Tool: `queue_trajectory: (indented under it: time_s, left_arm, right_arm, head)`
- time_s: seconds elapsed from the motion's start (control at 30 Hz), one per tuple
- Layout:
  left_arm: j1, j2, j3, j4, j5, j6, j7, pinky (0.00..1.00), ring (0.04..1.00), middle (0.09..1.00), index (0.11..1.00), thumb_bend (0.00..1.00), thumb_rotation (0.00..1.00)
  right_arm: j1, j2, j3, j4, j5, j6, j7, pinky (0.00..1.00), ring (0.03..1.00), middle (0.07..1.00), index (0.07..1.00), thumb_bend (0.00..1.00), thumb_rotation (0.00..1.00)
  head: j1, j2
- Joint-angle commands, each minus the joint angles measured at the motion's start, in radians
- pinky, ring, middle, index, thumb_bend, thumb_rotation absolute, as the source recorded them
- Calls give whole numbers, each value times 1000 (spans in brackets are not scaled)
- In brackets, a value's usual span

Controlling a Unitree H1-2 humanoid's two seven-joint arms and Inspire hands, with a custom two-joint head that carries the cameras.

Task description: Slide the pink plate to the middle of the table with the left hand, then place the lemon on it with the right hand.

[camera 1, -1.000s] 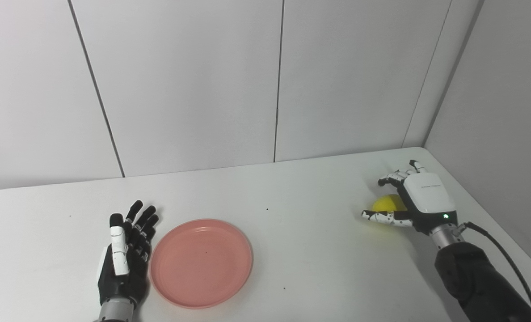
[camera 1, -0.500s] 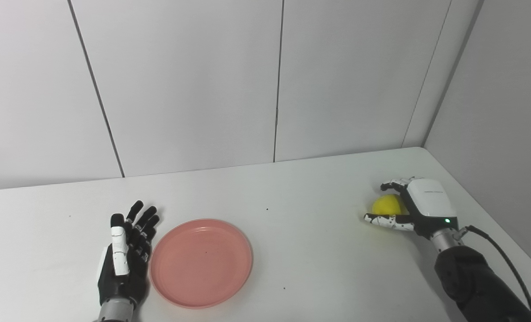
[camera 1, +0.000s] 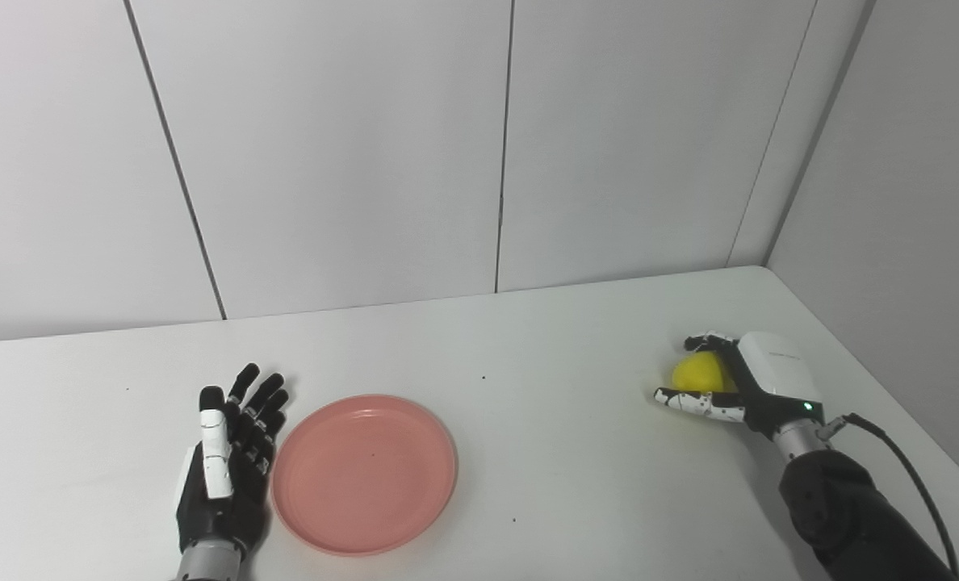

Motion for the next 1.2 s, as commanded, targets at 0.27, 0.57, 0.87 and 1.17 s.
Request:
queue_trajectory:
  time_s: [0.27, 0.57, 0.87, 1.17]
  left_arm:
    - [45, 0, 1, 32, 3, 81, 19, 968, 900, 864, 889, 811, 903]
    - [45, -1, 2, 31, 1, 83, 19, 965, 898, 864, 879, 811, 895]
    - [43, -2, 4, 38, -3, 80, 17, 968, 900, 867, 881, 809, 896]
    - [43, -7, -3, 36, 2, 82, 20, 995, 902, 870, 883, 812, 895]
  right_arm:
    - [-48, -17, 38, 86, -10, -10, -71, 237, 294, 363, 428, 525, 600]
    - [-59, -16, 49, 109, 4, 13, -90, 196, 254, 323, 387, 505, 501]
    - [-58, -16, 53, 114, 15, 2, -95, 193, 249, 317, 392, 513, 459]
    - [-55, -31, 51, 50, 29, 8, -58, 182, 240, 315, 388, 509, 452]
  head:
    - [4, 5]
    - [4, 6]
    - [8, 8]
    - [11, 7]
